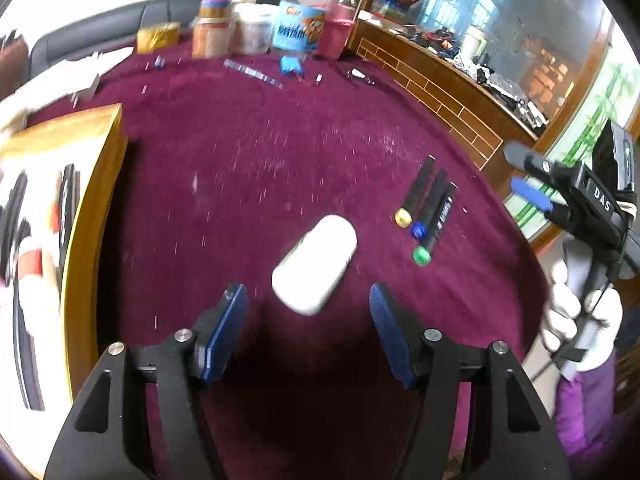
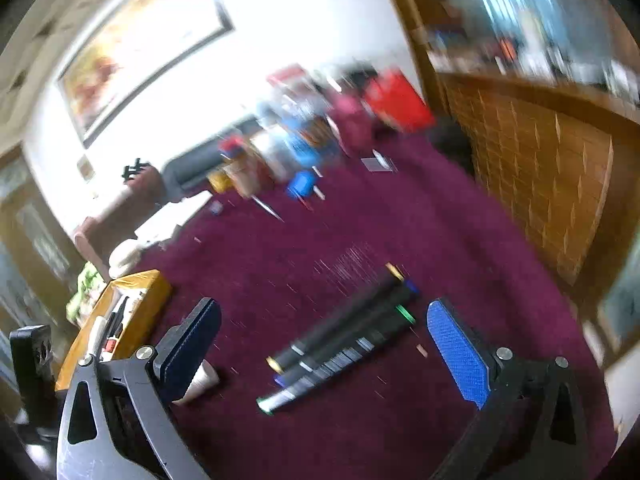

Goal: Organize rigid objects
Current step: 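Pass the white bottle from the right gripper into the closing left gripper, then grasp the green-capped black marker with right while left holds the bottle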

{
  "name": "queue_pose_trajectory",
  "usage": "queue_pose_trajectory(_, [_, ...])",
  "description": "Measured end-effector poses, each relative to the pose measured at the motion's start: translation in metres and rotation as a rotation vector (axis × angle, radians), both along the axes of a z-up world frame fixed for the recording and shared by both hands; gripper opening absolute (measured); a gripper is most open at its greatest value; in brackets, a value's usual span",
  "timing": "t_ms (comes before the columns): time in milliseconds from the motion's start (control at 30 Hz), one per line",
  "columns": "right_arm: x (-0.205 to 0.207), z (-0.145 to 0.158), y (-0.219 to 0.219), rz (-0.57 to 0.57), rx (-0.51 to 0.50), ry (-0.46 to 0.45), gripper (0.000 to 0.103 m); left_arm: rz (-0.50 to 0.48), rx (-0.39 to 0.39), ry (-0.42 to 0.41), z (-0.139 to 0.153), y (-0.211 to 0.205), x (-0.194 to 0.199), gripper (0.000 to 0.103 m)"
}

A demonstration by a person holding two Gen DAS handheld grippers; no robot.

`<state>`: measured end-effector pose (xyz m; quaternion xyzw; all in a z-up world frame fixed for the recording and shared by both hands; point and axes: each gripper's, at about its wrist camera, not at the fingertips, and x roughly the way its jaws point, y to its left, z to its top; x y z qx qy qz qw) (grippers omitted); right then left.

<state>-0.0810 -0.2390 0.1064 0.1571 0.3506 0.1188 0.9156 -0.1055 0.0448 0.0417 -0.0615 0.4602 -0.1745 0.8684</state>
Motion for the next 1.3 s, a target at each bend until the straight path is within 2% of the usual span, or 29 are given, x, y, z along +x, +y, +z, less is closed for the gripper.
queue_pose_trajectory(33, [0.002,-0.007,-0.011,-0.020,0.034,0.024,0.098,-0.006,0.018,-0.020,0.001,-0.004,0.006,0.063])
queue_pose_trajectory(133, [0.006,-0.021,-0.025,-0.057,0.045,0.068,0.090,-0.021,0.075,-0.049,-0.002,-0.017,0.026,0.063])
queue_pose_trajectory(200, [0.008,-0.028,-0.034,-0.066,0.064,0.100,0.081,-0.040,0.122,-0.060,-0.006,-0.024,0.035,0.063])
queue_pose_trajectory(267, [0.011,-0.036,-0.040,-0.069,0.084,0.129,0.072,-0.071,0.200,-0.072,-0.014,-0.037,0.046,0.061])
queue_pose_trajectory(300, [0.010,-0.038,-0.040,-0.066,0.085,0.140,0.069,-0.103,0.239,-0.075,-0.019,-0.045,0.051,0.053])
queue_pose_trajectory(333, [0.010,-0.041,-0.039,-0.064,0.082,0.150,0.069,-0.118,0.275,-0.071,-0.024,-0.051,0.052,0.033])
queue_pose_trajectory(367, [0.007,-0.043,-0.036,-0.072,0.081,0.153,0.069,-0.128,0.288,-0.065,-0.028,-0.054,0.053,0.030])
queue_pose_trajectory(400, [0.005,-0.045,-0.034,-0.073,0.074,0.157,0.069,-0.132,0.273,-0.090,-0.025,-0.054,0.051,0.030])
queue_pose_trajectory(667, [0.008,-0.049,-0.013,-0.056,0.004,0.168,0.069,-0.129,0.113,-0.051,0.001,-0.036,0.033,0.030])
queue_pose_trajectory(733, [0.009,-0.050,0.000,-0.027,-0.019,0.168,0.064,-0.121,0.076,-0.057,0.010,-0.030,0.026,0.030])
queue_pose_trajectory(767, [0.010,-0.051,0.007,-0.012,-0.039,0.172,0.060,-0.117,0.055,-0.059,0.012,-0.027,0.022,0.030])
queue_pose_trajectory(867, [0.014,-0.056,0.029,0.015,-0.112,0.199,0.036,-0.107,0.015,-0.059,0.016,-0.021,0.018,0.030])
queue_pose_trajectory(1000, [0.018,-0.053,0.031,-0.036,-0.115,0.200,0.026,-0.095,-0.004,-0.055,0.008,-0.020,0.018,0.030])
queue_pose_trajectory(1100, [0.017,-0.052,0.032,-0.048,-0.139,0.206,0.026,-0.085,-0.009,-0.053,0.005,-0.014,0.017,0.030])
queue_pose_trajectory(1200, [0.017,-0.048,0.040,-0.051,-0.196,0.211,0.026,-0.065,0.025,-0.053,0.001,-0.012,0.018,0.030])
queue_pose_trajectory(1300, [0.022,-0.047,0.051,-0.042,-0.234,0.224,0.027,-0.038,0.093,-0.063,-0.006,-0.014,0.019,0.030])
